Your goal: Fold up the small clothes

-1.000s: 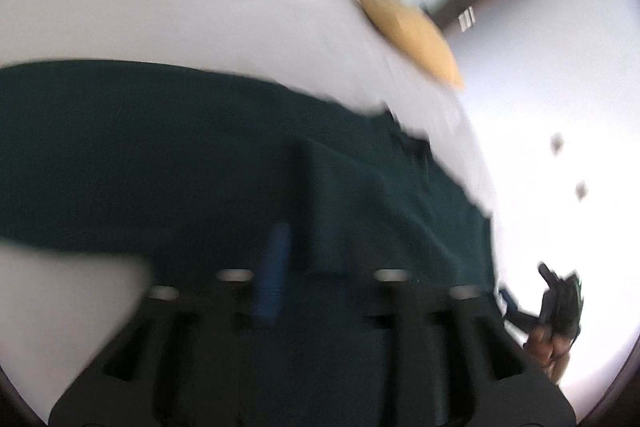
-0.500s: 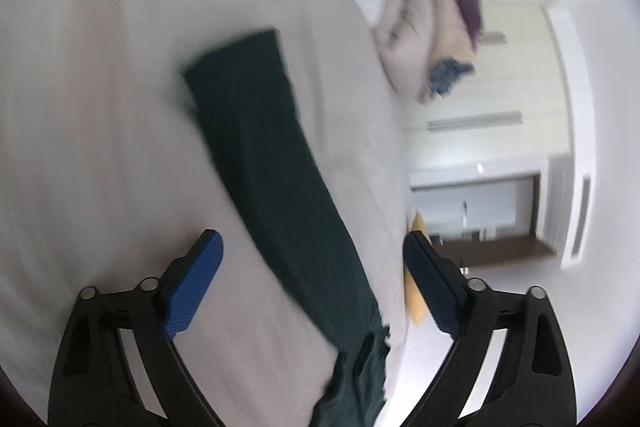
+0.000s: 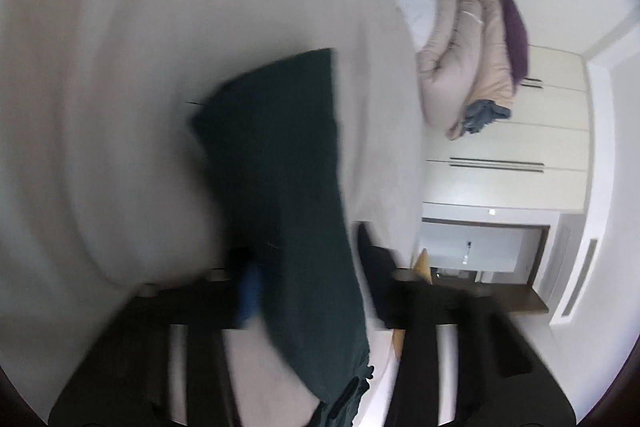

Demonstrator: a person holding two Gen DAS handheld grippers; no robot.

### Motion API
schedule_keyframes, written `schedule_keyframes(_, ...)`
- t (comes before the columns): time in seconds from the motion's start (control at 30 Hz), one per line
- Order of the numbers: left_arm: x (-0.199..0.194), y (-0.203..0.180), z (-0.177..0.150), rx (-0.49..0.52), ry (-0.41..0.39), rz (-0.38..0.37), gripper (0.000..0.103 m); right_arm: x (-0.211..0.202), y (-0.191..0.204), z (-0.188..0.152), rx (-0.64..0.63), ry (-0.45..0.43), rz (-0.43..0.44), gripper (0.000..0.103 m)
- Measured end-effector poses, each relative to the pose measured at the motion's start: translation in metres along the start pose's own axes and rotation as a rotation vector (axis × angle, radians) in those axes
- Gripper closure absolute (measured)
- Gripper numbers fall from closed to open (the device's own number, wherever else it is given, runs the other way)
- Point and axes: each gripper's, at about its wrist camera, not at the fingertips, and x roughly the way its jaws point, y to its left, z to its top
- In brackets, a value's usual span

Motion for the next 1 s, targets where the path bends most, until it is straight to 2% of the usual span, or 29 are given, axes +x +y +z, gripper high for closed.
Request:
schedule_keyframes(0.13,0.010,0.006,0.008,0.018,-0.009,-0.003,0.092,-0.002,-0.007,-0.003,0.008,-0.004,-0.007,0.027)
schedule_keyframes(0.23,0.010,-0.005,0.004,0.075,-0.038,0.016,0.094,-0.003,-0.013,-0.003,0.019,-0.009,-0.008,0.028)
schedule_keyframes(0.3,0.009,-0.023,-0.004,0.148,-0.050,0.037,0.095,-0.006,-0.017,-0.002,0.024,-0.016,-0.005,0.028)
schedule_keyframes(0.43,0.020,-0.083,-0.032,0.355,-0.049,0.068,0.096,-0.012,-0.028,0.001,0.039,-0.034,0.000,0.028)
schedule_keyframes(0.53,0.041,-0.139,-0.083,0.574,-0.012,0.076,0.095,-0.017,-0.039,0.005,0.057,-0.049,-0.001,0.028)
schedule_keyframes(0.63,0.076,-0.191,-0.171,0.859,0.071,0.098,0.095,-0.023,-0.045,0.010,0.058,-0.057,-0.002,0.028)
schedule_keyframes(0.7,0.104,-0.213,-0.252,1.102,0.145,0.119,0.095,-0.025,-0.049,0.017,0.057,-0.062,-0.003,0.028)
schedule_keyframes(0.8,0.147,-0.200,-0.376,1.471,0.260,0.186,0.095,-0.027,-0.051,0.030,0.043,-0.069,-0.011,0.028)
schedule_keyframes(0.87,0.167,-0.171,-0.426,1.605,0.302,0.236,0.095,-0.024,-0.049,0.043,0.026,-0.063,-0.023,0.028)
schedule_keyframes(0.93,0.181,-0.146,-0.450,1.678,0.317,0.284,0.095,-0.019,-0.043,0.055,-0.006,-0.049,-0.041,0.028)
schedule_keyframes(1.0,0.185,-0.134,-0.455,1.703,0.290,0.281,0.095,-0.007,-0.034,0.068,-0.054,-0.014,-0.067,0.028)
